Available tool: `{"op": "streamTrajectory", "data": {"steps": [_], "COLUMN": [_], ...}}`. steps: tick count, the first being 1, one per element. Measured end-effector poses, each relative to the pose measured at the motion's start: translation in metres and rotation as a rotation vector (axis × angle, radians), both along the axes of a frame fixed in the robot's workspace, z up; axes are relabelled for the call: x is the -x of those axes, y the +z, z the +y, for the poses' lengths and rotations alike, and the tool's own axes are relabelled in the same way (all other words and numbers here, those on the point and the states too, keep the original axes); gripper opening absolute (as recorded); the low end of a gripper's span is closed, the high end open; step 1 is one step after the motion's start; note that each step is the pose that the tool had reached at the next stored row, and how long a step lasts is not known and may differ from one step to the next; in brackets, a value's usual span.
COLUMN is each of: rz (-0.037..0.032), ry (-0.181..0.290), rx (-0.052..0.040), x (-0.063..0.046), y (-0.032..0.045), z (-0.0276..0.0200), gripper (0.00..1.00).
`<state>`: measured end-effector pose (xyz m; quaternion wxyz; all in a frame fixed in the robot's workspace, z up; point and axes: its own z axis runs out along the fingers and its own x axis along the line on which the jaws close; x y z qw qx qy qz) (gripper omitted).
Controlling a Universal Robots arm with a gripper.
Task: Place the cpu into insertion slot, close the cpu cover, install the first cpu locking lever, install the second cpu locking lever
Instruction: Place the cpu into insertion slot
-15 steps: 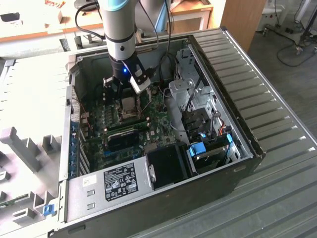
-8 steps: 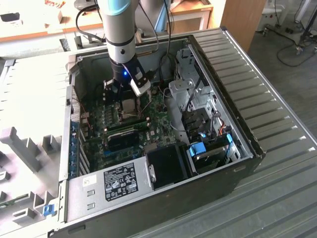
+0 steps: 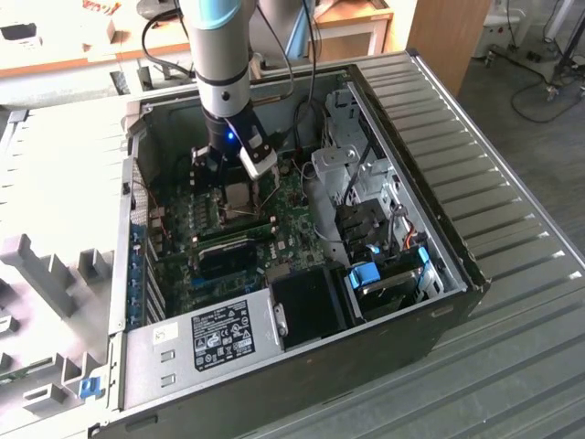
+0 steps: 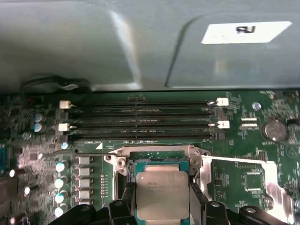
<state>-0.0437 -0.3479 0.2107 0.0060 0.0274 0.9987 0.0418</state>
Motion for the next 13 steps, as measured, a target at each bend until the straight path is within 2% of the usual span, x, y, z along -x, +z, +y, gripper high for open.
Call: {"op": "streamTrajectory", "data": {"steps": [5, 10, 13], "rz": [0.0002, 0.0001, 0.0001], "ry": [-0.089, -0.102, -0.134], "rx": [0.0003, 0.0002, 0.0003], "x": [0.0, 0.0001, 0.0001], "y": [-0.0011, -0.0012, -0.0012], "z": [0.0, 0.0, 0.0], "gripper": [0.54, 0.54, 0.54]}}
